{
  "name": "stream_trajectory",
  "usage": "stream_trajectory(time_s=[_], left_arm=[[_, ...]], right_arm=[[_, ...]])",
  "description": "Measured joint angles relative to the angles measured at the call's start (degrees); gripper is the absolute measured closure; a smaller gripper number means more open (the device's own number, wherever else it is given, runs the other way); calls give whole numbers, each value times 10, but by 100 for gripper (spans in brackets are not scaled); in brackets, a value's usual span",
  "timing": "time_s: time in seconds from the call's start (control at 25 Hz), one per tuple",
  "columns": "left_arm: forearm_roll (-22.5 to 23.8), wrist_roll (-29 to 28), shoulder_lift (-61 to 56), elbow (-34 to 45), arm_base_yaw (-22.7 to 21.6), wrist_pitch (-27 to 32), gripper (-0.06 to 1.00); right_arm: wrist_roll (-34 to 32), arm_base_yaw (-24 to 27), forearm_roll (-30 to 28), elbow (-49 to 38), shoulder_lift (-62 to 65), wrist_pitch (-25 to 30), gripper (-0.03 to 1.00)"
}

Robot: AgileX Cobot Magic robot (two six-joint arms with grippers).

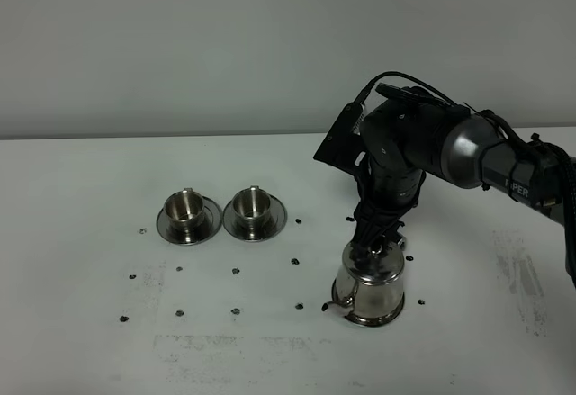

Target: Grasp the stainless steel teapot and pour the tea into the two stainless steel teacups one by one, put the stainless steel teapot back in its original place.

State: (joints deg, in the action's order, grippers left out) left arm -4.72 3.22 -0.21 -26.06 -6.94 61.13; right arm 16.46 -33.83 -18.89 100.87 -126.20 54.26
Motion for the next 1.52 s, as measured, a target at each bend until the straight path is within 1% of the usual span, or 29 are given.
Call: stream_trajectory(time_s=[0.2,0.56,0.64,0.72,0.88,0.96,1.04,1.16,1.24,1.28,1.4,1.52], left_arm=[[0,0,0,0,0,0,22],[0,0,0,0,0,0,22],[0,0,0,0,0,0,22],[0,0,0,0,0,0,22],[0,0,0,0,0,0,22],[0,0,0,0,0,0,22],[0,0,0,0,0,0,22],[0,0,0,0,0,0,22],[0,0,0,0,0,0,22],[0,0,0,0,0,0,22],[0,0,0,0,0,0,22],[0,0,0,0,0,0,22]], right_arm=[[0,3,-11,0,0,16,49],[0,22,-6,0,32,50,49],[0,25,-2,0,33,51,49],[0,27,7,0,36,38,49],[-18,28,22,-4,70,-17,49],[-31,28,24,-24,99,-61,49],[-41,29,24,-63,137,-115,49],[-58,37,27,-143,184,-204,49],[-61,47,39,-184,198,-261,49],[-62,52,45,-202,199,-280,49],[-62,60,56,-232,185,-317,49],[-64,61,59,-235,158,-326,49]])
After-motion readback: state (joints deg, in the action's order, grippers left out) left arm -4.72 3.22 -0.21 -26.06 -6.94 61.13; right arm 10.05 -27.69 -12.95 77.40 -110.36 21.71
